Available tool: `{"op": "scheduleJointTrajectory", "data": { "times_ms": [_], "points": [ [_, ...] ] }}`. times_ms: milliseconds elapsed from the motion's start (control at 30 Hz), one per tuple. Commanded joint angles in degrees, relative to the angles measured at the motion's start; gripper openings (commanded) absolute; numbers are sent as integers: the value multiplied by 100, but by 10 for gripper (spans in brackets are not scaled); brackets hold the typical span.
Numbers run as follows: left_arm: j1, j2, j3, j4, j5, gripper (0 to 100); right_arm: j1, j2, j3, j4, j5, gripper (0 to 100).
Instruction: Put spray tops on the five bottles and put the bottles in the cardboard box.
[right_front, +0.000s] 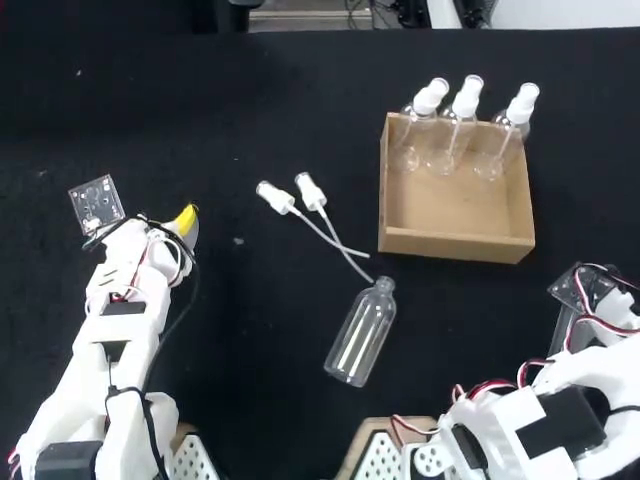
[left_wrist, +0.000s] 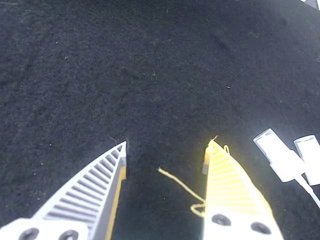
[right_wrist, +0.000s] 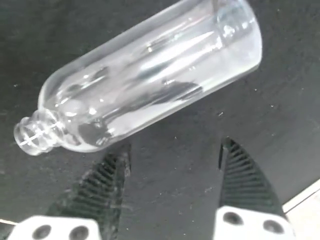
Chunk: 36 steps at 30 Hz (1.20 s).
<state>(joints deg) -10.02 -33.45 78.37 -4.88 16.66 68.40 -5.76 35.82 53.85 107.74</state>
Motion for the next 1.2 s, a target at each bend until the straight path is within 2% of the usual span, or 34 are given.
{"op": "scheduleJointTrajectory", "data": {
  "times_ms": [0, 133, 233, 433, 567, 1167],
  "points": [
    [75, -149, -268, -114, -53, 245, 70, -154, -312, -185, 413, 240],
    [75, -149, -268, -114, -53, 245, 70, -136, -286, -281, 1609, 240],
    [75, -149, -268, -114, -53, 245, 35, -136, -286, -273, 2127, 240],
    [75, -149, -277, -114, -53, 245, -149, -180, -338, -308, 2215, 243],
    [75, -149, -277, -114, -53, 245, -202, -180, -435, -273, 2585, 243],
    [75, -149, -277, -114, -53, 245, -149, -189, -418, -273, 2576, 244]
  ]
}}
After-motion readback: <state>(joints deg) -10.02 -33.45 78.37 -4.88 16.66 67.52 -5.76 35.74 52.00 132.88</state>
